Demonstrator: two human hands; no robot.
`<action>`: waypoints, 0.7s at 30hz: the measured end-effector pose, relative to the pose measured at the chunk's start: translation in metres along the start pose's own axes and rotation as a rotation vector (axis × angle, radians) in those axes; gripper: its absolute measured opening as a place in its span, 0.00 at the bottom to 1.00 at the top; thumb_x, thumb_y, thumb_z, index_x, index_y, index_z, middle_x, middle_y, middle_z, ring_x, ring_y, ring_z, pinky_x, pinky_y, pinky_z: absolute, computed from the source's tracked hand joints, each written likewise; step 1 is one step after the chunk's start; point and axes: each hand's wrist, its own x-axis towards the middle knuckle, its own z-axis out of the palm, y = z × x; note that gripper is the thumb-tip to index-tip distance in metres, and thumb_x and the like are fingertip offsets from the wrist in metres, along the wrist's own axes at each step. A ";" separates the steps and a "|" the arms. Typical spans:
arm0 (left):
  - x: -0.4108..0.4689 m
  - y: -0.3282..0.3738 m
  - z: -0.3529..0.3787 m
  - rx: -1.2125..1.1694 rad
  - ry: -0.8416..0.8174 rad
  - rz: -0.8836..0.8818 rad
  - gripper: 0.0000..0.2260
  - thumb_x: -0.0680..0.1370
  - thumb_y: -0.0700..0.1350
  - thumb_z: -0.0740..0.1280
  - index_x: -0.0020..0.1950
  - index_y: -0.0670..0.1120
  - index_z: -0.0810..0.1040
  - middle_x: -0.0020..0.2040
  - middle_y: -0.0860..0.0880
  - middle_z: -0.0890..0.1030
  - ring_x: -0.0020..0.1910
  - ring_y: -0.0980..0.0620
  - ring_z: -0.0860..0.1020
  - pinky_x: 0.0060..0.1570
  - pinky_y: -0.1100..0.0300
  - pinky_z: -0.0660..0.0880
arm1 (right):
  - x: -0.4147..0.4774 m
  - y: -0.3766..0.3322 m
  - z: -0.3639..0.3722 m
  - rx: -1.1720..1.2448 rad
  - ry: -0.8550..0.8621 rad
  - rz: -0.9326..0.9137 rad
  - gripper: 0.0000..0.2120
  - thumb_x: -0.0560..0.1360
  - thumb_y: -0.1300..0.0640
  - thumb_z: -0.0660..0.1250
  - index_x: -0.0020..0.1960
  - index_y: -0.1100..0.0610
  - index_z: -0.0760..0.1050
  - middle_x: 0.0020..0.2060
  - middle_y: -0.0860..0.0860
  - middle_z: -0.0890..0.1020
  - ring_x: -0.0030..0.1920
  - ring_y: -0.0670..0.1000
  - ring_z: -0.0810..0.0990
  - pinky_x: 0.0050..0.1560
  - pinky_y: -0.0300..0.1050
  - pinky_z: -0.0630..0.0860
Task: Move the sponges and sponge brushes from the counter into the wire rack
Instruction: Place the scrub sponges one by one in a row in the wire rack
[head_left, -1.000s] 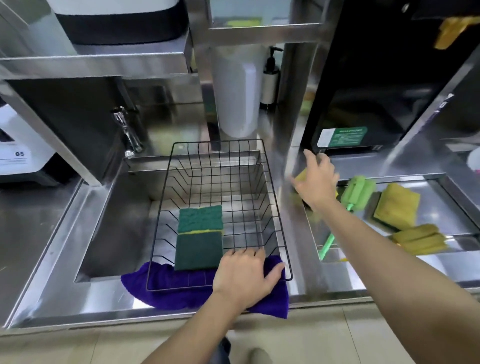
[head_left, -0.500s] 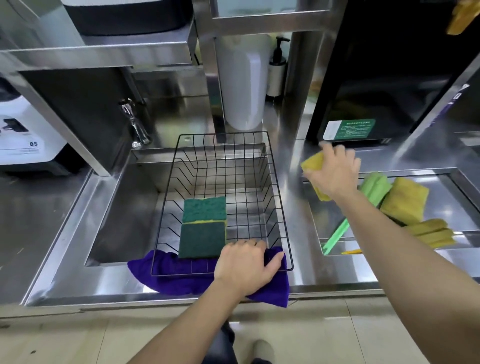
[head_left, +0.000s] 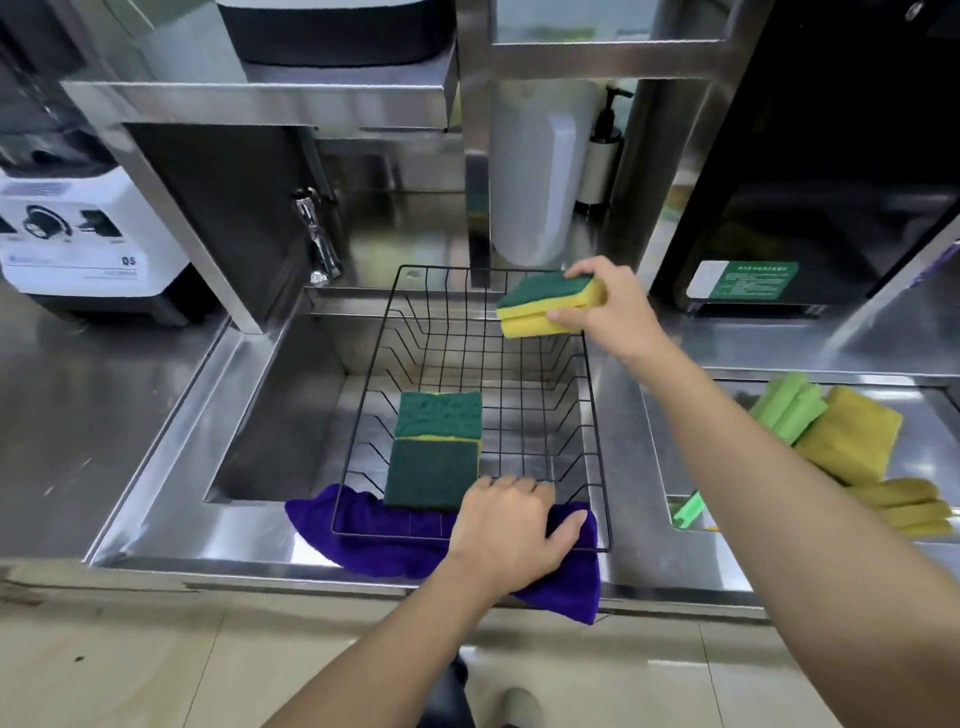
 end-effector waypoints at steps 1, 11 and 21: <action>-0.001 -0.002 -0.002 0.021 0.017 -0.003 0.22 0.75 0.61 0.56 0.39 0.44 0.76 0.37 0.46 0.80 0.39 0.45 0.76 0.41 0.53 0.70 | 0.000 0.003 0.007 -0.047 -0.044 0.000 0.20 0.65 0.53 0.75 0.53 0.44 0.72 0.53 0.50 0.67 0.58 0.56 0.70 0.66 0.53 0.67; -0.021 -0.039 -0.017 0.083 0.052 -0.141 0.23 0.75 0.60 0.56 0.36 0.43 0.76 0.32 0.45 0.79 0.35 0.45 0.76 0.38 0.53 0.71 | 0.012 0.010 0.066 0.008 -0.085 0.053 0.20 0.67 0.63 0.74 0.54 0.51 0.70 0.58 0.54 0.68 0.54 0.50 0.69 0.55 0.42 0.67; -0.021 -0.042 -0.013 0.139 0.023 -0.156 0.23 0.74 0.62 0.56 0.36 0.45 0.76 0.32 0.47 0.79 0.33 0.47 0.76 0.37 0.55 0.71 | 0.025 0.023 0.131 0.175 -0.127 0.233 0.04 0.73 0.56 0.68 0.44 0.51 0.72 0.61 0.57 0.66 0.52 0.50 0.66 0.53 0.39 0.62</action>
